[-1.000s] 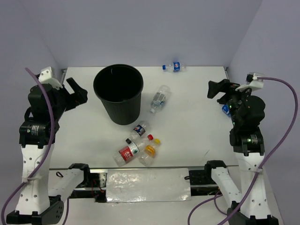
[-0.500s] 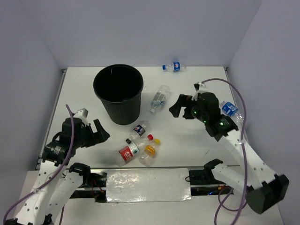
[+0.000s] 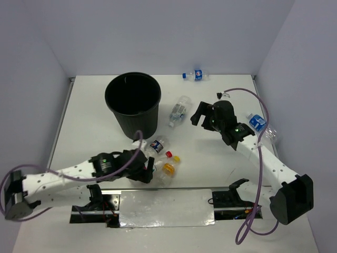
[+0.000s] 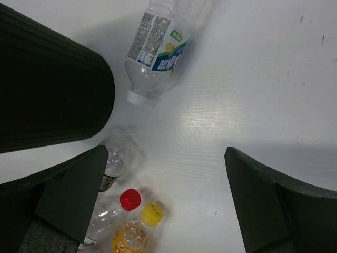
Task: Put the plastic bottles in the bin
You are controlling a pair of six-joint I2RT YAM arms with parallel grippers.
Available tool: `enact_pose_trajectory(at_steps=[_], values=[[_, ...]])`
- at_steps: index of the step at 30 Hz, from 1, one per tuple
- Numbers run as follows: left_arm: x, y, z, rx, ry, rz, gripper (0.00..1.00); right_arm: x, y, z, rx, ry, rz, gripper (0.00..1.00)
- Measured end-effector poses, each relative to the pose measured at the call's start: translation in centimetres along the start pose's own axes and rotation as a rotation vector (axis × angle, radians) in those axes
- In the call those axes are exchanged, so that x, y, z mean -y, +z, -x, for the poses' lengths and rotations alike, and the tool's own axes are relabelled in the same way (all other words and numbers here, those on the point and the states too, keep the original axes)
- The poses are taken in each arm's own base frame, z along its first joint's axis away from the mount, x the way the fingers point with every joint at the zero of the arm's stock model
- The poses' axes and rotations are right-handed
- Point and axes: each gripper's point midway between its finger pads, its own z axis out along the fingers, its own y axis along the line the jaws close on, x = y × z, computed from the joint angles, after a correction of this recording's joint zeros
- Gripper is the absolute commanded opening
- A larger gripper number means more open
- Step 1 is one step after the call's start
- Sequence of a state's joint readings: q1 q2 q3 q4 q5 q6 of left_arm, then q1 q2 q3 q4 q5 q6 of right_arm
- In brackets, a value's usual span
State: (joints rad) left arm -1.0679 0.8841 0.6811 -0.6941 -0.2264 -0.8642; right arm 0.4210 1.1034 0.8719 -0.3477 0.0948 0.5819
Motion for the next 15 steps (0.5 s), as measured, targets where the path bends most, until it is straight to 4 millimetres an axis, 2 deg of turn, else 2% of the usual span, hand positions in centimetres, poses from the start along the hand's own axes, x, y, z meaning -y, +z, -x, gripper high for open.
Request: enact_pose_trajectory(at_steps=[3, 8, 15], values=[[1.2, 1.7, -0.2, -0.020, 0.095, 0.083, 0.99, 0.3, -0.1, -0.2, 0.002, -0.012, 0.005, 1.00], [0.0, 5.1, -0.8, -0.059, 0.190, 0.236, 0.99, 0.5, -0.9, -0.9, -0.010, -0.035, 0.032, 1.00], [0.3, 6.7, -0.9, -0.055, 0.226, 0.245, 0.99, 0.2, -2.8, -2.5, -0.040, -0.042, 0.105, 1.00]])
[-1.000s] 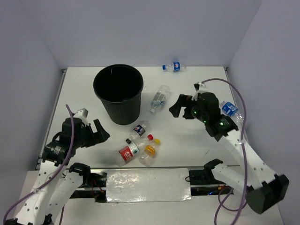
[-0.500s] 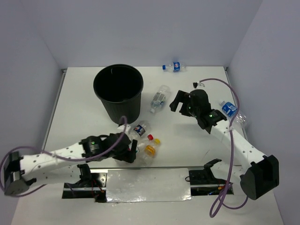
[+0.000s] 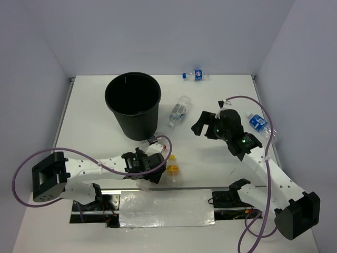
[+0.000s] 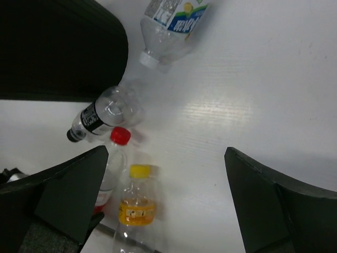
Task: Put the plastic bottles in the bin
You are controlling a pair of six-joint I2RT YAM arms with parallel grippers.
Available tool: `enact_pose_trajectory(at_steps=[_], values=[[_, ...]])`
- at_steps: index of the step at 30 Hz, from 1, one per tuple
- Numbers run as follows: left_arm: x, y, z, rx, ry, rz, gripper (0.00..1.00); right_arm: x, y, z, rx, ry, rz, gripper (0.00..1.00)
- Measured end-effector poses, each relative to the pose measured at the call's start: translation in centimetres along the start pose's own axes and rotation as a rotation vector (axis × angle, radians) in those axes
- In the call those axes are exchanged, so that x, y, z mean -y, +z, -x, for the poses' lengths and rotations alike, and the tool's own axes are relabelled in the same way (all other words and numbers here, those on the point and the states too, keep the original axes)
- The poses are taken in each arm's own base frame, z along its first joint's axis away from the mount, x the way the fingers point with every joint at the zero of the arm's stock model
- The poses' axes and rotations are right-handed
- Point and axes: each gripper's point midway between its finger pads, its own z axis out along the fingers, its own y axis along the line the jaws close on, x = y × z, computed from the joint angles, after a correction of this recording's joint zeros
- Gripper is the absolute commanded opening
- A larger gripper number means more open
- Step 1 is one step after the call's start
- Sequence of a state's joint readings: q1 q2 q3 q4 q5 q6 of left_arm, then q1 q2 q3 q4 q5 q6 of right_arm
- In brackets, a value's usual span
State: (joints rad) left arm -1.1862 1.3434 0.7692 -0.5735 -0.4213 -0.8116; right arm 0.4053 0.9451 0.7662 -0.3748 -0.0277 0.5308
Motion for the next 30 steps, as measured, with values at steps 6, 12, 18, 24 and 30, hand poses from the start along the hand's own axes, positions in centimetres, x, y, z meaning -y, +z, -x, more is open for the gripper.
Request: enact_pose_trajectory(at_steps=[6, 12, 18, 24, 30], values=[[1.1, 0.4, 0.5, 0.030, 0.000, -0.052, 0.49, 1.0, -0.9, -4.3, -0.090, 0.020, 0.019, 1.00], [1.6, -2.8, 2.7, 0.114, 0.002, -0.148, 0.00, 2.1, -1.4, -7.9, -0.186, 0.003, -0.005, 1.00], [3.8, -12.9, 10.5, 0.363, -0.029, -0.366, 0.00, 0.7, -1.8, -9.0, -0.211, -0.100, 0.044, 1.00], [2.2, -25.9, 21.3, 0.698, -0.178, -0.406, 0.00, -2.9, -2.1, -12.8, -0.304, -0.202, 0.104, 1.00], [-9.7, -27.7, 31.5, 0.884, -0.448, -0.088, 0.00, -6.6, -1.4, -17.2, -0.409, -0.295, 0.082, 1.00]])
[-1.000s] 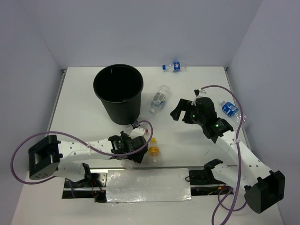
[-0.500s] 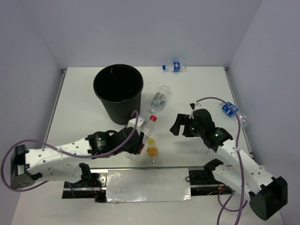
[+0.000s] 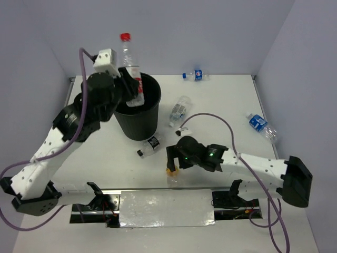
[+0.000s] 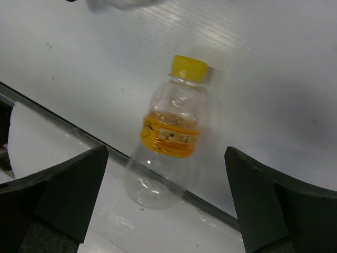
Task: Put the plastic bottles in the bin
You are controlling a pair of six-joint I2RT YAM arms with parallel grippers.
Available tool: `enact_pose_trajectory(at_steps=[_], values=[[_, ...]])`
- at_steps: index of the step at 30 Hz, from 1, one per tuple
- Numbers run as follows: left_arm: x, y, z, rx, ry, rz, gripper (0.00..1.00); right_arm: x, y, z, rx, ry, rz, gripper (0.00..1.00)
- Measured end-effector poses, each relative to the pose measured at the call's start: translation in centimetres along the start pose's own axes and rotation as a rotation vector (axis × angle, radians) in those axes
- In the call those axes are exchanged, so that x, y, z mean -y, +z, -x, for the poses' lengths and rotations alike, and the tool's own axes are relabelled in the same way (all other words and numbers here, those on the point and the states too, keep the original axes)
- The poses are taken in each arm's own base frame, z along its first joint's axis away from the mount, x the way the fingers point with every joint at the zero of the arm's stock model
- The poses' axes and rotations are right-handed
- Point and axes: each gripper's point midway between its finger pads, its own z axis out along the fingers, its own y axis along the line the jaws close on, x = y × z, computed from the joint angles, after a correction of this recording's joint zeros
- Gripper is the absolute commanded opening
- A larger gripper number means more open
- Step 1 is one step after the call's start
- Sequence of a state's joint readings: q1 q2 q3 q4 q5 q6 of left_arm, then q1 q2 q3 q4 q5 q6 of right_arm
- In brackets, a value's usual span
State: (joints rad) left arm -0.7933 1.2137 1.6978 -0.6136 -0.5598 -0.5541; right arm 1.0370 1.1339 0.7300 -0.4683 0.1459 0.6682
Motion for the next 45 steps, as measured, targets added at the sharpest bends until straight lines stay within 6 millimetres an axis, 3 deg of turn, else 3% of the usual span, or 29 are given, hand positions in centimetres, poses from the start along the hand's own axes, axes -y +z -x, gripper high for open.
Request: enact_pose_trajectory(at_steps=[1, 2, 3, 5, 7, 10, 11, 12, 15, 18, 20, 23, 25, 29, 30, 33, 35, 37, 38, 40, 41, 43, 45], values=[[-1.8, 1.3, 0.4, 0.006, 0.003, 0.064, 0.00, -0.8, 0.4, 0.0, -0.002, -0.014, -0.009, 1.00], [-3.1, 2.6, 0.4, -0.001, 0.009, 0.113, 0.07, -1.6, 0.8, 0.0, -0.003, -0.024, -0.018, 1.00], [-4.5, 4.0, -0.2, -0.024, 0.022, 0.159, 0.35, -2.2, 1.2, 0.0, -0.004, -0.030, -0.028, 1.00], [-6.5, 6.3, -2.1, -0.094, 0.054, 0.213, 0.72, -2.6, 2.1, -0.5, -0.018, -0.036, -0.057, 1.00], [-8.1, 7.9, -3.7, -0.158, 0.078, 0.250, 0.96, -2.0, 3.1, -1.2, -0.044, -0.038, -0.097, 1.00], [-9.9, 9.1, -5.3, -0.226, 0.079, 0.272, 0.99, -1.2, 4.3, -2.9, -0.101, -0.061, -0.143, 0.97], [-10.1, 9.1, -5.3, -0.233, 0.079, 0.272, 0.99, -1.2, 4.5, -3.4, -0.116, -0.070, -0.148, 0.94], [-10.2, 8.9, -5.1, -0.238, 0.080, 0.268, 0.99, -1.3, 4.7, -4.0, -0.132, -0.081, -0.151, 0.83], [-8.9, 8.2, -3.3, -0.221, 0.078, 0.217, 0.99, -1.4, 4.6, -4.9, -0.153, -0.095, -0.150, 0.53], [-7.0, 6.7, -0.1, -0.152, 0.065, 0.137, 0.99, -1.0, 4.0, -4.4, -0.134, -0.092, -0.170, 0.41], [-6.3, 4.6, 1.0, -0.116, 0.050, 0.087, 0.99, -0.5, 2.9, -3.1, -0.092, -0.086, -0.187, 0.40], [-7.1, 0.3, -1.1, -0.100, 0.017, 0.032, 0.99, -0.7, -0.2, 2.4, 0.041, -0.049, -0.167, 0.37], [-8.5, -2.2, -5.0, -0.125, -0.019, 0.012, 0.99, -1.3, -3.5, 8.5, 0.199, 0.010, -0.123, 0.37], [-10.5, -6.0, -13.8, -0.236, -0.068, -0.042, 0.99, -2.9, -12.8, 21.5, 0.539, 0.052, -0.032, 0.40], [-10.9, -6.3, -15.8, -0.270, -0.070, -0.043, 0.99, -4.4, -15.7, 24.9, 0.624, 0.032, 0.004, 0.40], [-11.9, -6.2, -20.4, -0.365, -0.075, -0.027, 0.99, -9.2, -20.8, 32.1, 0.774, -0.025, 0.102, 0.42], [-12.3, -5.8, -22.9, -0.418, -0.071, -0.021, 0.99, -12.4, -22.3, 36.3, 0.847, -0.065, 0.173, 0.45], [-12.5, -5.2, -25.2, -0.468, -0.054, -0.020, 0.99, -14.6, -21.7, 39.1, 0.872, -0.104, 0.205, 0.47], [-12.6, -5.1, -26.1, -0.491, -0.044, -0.016, 0.99, -15.4, -20.2, 40.1, 0.860, -0.124, 0.212, 0.53], [-12.7, -4.4, -27.4, -0.519, -0.020, -0.003, 0.99, -16.4, -15.6, 40.9, 0.804, -0.160, 0.207, 0.77], [-12.7, -4.0, -27.8, -0.529, -0.002, 0.000, 0.99, -16.2, -12.3, 40.4, 0.743, -0.178, 0.189, 0.99], [-12.2, -3.2, -28.1, -0.526, 0.031, -0.012, 0.99, -15.3, -6.5, 38.4, 0.608, -0.207, 0.151, 1.00], [-11.5, -2.4, -28.2, -0.509, 0.065, -0.032, 0.99, -13.8, -2.1, 35.6, 0.467, -0.229, 0.125, 1.00]])
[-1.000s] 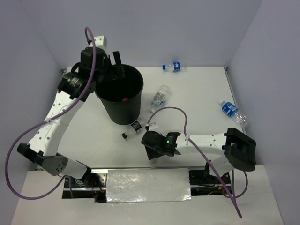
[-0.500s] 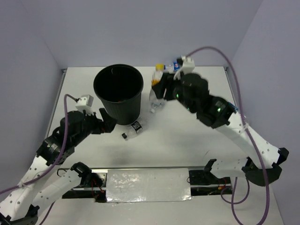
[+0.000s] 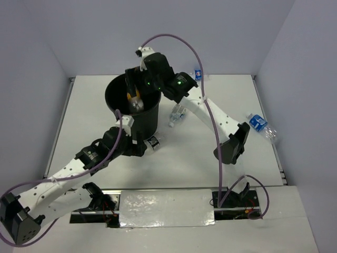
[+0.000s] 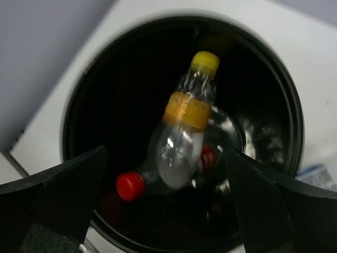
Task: Put the plastic bottles in the bin
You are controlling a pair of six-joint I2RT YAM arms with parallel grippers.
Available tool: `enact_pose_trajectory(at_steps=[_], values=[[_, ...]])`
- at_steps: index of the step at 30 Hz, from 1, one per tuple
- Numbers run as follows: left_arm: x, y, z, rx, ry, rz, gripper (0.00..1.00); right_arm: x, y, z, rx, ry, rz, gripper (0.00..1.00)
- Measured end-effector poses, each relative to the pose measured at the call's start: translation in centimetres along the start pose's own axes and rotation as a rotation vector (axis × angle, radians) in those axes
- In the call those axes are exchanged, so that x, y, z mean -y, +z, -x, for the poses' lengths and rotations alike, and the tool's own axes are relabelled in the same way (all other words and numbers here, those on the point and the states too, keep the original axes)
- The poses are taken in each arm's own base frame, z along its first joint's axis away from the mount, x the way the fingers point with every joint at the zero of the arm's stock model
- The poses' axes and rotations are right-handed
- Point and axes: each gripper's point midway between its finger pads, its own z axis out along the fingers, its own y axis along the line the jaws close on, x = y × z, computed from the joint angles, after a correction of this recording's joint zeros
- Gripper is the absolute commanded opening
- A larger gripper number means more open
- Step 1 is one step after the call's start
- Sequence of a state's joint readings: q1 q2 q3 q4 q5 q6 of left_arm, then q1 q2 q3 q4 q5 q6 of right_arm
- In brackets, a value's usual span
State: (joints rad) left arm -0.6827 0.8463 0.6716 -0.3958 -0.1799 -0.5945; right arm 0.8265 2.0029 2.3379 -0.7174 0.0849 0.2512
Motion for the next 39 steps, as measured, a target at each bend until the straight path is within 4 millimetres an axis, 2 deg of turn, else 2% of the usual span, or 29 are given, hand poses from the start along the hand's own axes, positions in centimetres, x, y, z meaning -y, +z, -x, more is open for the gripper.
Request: enact_pose_trajectory(at_steps=[2, 5, 8, 13, 15, 17, 19, 21, 24, 27, 28, 29, 31, 32, 33, 34, 36, 39], values=[[0.3, 0.9, 0.2, 0.008, 0.044, 0.003, 0.99, 1.1, 0.3, -2.6, -0.091, -0.001, -0.009, 1.00], [0.0, 2.7, -0.1, -0.008, 0.100, 0.035, 0.99, 2.1, -1.6, -1.8, -0.081, 0.000, 0.000, 1.00], [-0.2, 4.7, -0.7, -0.029, 0.152, 0.050, 0.99, 3.2, -7.5, -0.2, -0.012, 0.005, 0.001, 1.00], [-1.8, 7.8, -2.8, -0.105, 0.210, 0.128, 0.99, 4.2, -20.5, 2.8, 0.228, 0.021, 0.029, 1.00], [-2.5, 8.8, -4.1, -0.151, 0.237, 0.154, 0.99, 4.6, -24.3, 3.1, 0.315, 0.032, 0.034, 1.00], [-2.8, 9.4, -4.9, -0.179, 0.253, 0.160, 0.99, 4.9, -26.9, 2.8, 0.370, 0.041, 0.034, 1.00], [-2.7, 9.9, -5.4, -0.182, 0.262, 0.139, 0.99, 5.4, -27.9, 2.2, 0.391, 0.049, 0.021, 1.00], [-2.3, 10.1, -5.7, -0.178, 0.260, 0.113, 0.99, 6.1, -27.6, 1.2, 0.378, 0.060, -0.001, 1.00], [-1.5, 10.6, -6.1, -0.177, 0.263, 0.079, 0.93, 6.9, -26.6, -0.1, 0.344, 0.070, -0.027, 1.00], [-0.7, 11.3, -6.8, -0.189, 0.273, 0.048, 0.76, 7.5, -25.4, -1.3, 0.306, 0.074, -0.047, 1.00], [-0.6, 11.6, -7.4, -0.207, 0.283, 0.048, 0.67, 7.6, -25.3, -1.6, 0.298, 0.077, -0.054, 1.00], [-0.5, 11.8, -7.9, -0.224, 0.293, 0.049, 0.46, 7.7, -25.4, -1.8, 0.298, 0.079, -0.057, 1.00], [0.5, 12.3, -7.7, -0.215, 0.315, 0.045, 0.28, 7.9, -25.9, -1.9, 0.308, 0.083, -0.064, 1.00], [1.2, 12.4, -7.5, -0.211, 0.320, 0.035, 0.11, 8.0, -26.3, -1.8, 0.318, 0.085, -0.067, 1.00], [1.8, 12.3, -7.6, -0.213, 0.334, 0.025, 0.03, 8.0, -26.8, -1.7, 0.330, 0.086, -0.069, 1.00], [2.4, 12.1, -7.9, -0.220, 0.348, 0.019, 0.00, 8.1, -27.3, -1.4, 0.346, 0.090, -0.072, 1.00], [3.8, 11.3, -8.5, -0.237, 0.390, 0.009, 0.00, 8.4, -28.4, -1.1, 0.378, 0.099, -0.089, 1.00], [6.9, 9.1, -8.4, -0.234, 0.489, 0.004, 0.00, 9.6, -29.0, -1.5, 0.393, 0.129, -0.147, 1.00]])
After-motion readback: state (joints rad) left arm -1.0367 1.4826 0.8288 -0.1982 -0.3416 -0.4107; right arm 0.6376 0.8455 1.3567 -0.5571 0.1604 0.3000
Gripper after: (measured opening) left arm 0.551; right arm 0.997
